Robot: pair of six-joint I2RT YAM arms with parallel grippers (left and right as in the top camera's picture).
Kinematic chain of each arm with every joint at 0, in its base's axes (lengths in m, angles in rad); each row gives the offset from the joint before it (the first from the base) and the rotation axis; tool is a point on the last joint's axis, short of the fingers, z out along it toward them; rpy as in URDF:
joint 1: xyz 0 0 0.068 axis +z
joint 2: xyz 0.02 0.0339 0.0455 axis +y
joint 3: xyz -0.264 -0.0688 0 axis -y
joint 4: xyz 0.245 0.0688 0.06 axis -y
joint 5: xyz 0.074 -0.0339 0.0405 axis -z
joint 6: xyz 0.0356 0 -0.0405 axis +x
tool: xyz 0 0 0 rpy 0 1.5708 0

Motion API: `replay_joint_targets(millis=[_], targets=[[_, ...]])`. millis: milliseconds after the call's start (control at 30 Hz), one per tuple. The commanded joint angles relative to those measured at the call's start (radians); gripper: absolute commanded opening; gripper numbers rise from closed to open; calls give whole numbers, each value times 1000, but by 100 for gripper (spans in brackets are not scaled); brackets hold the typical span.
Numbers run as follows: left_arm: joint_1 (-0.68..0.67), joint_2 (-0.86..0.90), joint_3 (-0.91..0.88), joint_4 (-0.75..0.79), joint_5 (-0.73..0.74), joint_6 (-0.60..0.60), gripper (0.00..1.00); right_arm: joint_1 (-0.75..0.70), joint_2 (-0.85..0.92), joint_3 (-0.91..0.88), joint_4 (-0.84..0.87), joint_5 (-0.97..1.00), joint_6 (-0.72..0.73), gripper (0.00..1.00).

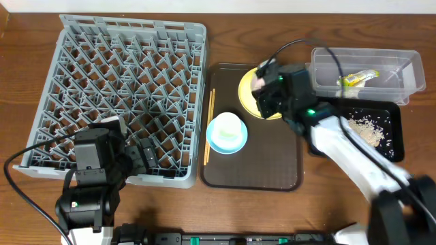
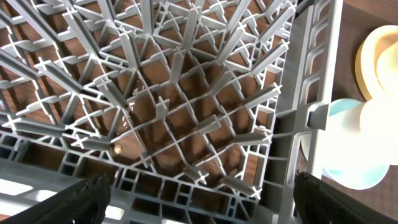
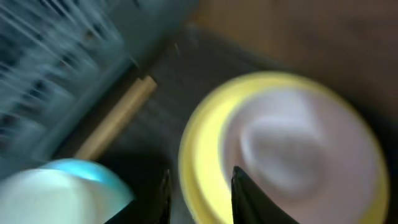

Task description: Sort waste into correct bins and load items into the dishwasher

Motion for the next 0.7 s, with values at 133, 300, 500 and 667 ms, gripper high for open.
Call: replay_joint_targets(millis=[133,300,500,667], targets=[[-2,-1,21,-2,13,-4,94,34,-90,1,-108,-189,123,29],[-2,-1,21,-3,13,-4,94,81,-32,1,-192,-172,123,25],[-2,-1,21,-3,13,-4,94,140,70,1,-199,-133,142,20],[-2,-1,21,-3,13,-4,94,153,141,1,-198,-65,208,8]])
